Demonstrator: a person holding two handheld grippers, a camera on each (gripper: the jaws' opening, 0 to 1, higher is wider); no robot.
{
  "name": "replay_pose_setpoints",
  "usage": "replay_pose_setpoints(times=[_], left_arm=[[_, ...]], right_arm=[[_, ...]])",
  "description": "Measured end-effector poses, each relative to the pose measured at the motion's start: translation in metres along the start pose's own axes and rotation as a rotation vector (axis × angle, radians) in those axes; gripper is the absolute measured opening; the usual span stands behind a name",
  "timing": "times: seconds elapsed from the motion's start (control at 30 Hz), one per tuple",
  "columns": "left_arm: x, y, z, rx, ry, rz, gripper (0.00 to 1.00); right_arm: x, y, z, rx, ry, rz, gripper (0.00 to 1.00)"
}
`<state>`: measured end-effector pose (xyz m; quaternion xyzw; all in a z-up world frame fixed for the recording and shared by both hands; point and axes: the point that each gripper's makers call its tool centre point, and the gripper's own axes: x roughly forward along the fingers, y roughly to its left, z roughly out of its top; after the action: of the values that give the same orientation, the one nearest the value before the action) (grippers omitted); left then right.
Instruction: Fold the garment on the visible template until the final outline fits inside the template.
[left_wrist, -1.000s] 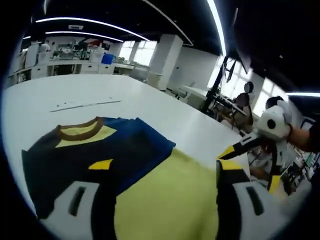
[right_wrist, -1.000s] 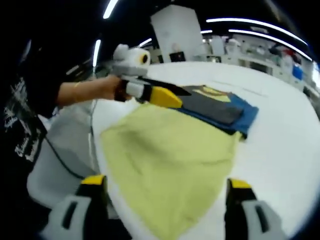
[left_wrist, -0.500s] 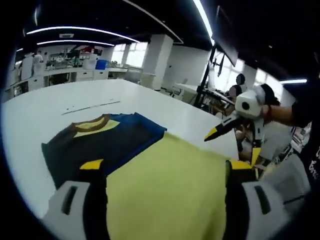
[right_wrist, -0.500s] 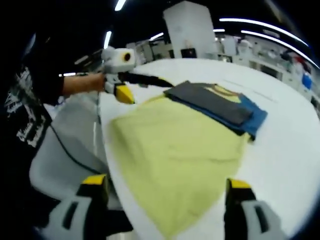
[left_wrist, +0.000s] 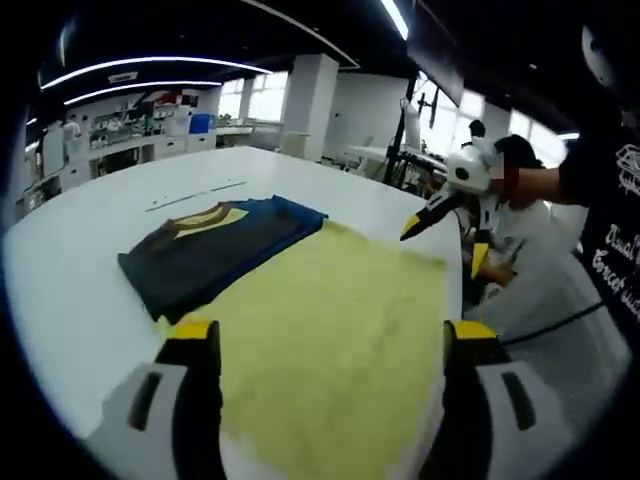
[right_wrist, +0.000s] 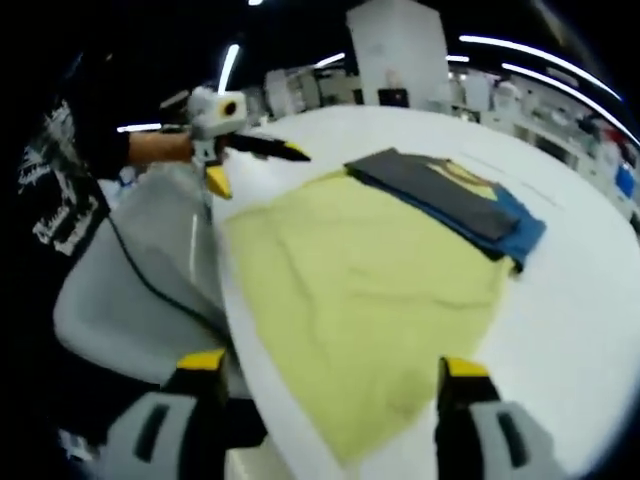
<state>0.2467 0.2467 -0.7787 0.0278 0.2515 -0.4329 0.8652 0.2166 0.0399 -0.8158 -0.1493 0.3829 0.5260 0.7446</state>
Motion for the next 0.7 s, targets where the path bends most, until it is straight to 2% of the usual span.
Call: replay_pose_setpoints(times=[0.1,0.23,0.37,0.47,0.57,0.7], left_arm=[[-0.008,-0.003,-0.012,-0.008,0.016,-0.006,0.8],[-0.017,-0.008,-0.032,-0.007,0.073,-0.014,0.73],[-0.022,-0.013,-0.043,-0.021,0.092,-0.026,0.68],[-0.025,-0.017,-0.057,0.022,0.141,-0.033,0.64],[-0.025,-0.021,-0.069,0.03,0.173,-0.041,0.59],[-0.027,-0.022,-0.078,0.054,0.204,-0.039,0.52]], right_arm=[[0.001,0.002,-0.003,-0.011,0.013,0.004,0.8],[0.002,0.005,-0.011,-0.038,0.042,0.006,0.75],[0.002,0.003,-0.018,-0.057,0.064,-0.005,0.7],[0.001,0.001,-0.024,-0.089,0.087,-0.021,0.64],[0.0,-0.001,-0.029,-0.104,0.104,-0.026,0.6],[0.0,-0.003,-0.033,-0.12,0.119,-0.035,0.55]])
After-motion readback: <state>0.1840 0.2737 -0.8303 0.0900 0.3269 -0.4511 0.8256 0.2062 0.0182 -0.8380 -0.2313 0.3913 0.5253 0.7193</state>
